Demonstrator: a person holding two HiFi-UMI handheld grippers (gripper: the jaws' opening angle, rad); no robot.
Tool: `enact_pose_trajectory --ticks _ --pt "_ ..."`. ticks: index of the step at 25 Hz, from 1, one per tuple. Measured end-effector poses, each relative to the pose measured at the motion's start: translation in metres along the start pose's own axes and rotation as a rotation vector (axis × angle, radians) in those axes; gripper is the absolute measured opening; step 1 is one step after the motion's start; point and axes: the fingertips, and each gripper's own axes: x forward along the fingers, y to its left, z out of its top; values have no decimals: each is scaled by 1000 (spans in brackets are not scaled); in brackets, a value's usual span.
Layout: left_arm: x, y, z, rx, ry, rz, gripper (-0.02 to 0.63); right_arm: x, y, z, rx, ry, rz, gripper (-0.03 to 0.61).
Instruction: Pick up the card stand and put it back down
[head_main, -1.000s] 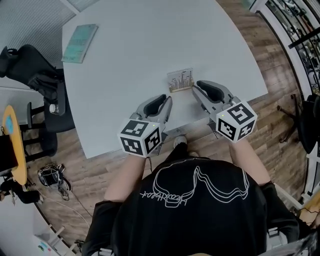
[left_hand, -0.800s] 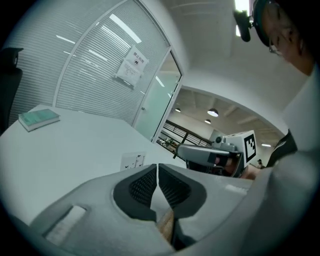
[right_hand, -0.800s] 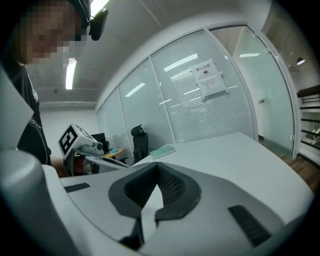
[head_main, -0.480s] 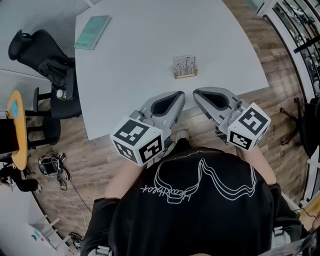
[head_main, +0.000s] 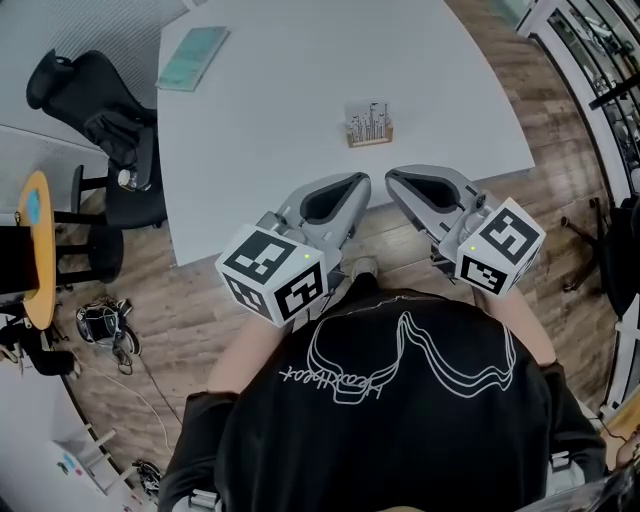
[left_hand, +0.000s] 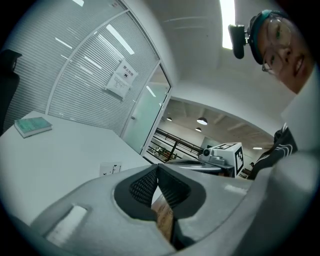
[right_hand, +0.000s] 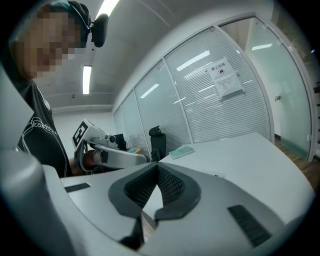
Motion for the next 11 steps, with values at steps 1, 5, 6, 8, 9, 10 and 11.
enact_pose_trajectory --ticks 1,5,6,8,9,10,11 --pt "0 -2 -1 1 1 -1 14 -2 0 0 -4 -1 -3 6" --pt "2 -5 -3 2 5 -3 14 -4 0 1 -10 -2 -7 6" --pt "2 -6 -3 3 5 -3 14 -4 1 2 -11 -3 -6 6" --pt "2 -7 -2 4 5 -4 14 -5 0 3 -13 -4 -8 7" --pt "2 -8 -2 6 5 -5 14 -6 -1 4 -14 -5 -10 6" --pt "3 -9 -1 7 5 -6 14 -7 -2 4 -13 -6 -12 6" --pt "3 -10 -1 9 5 -6 15 -8 -2 5 -13 -8 -14 6"
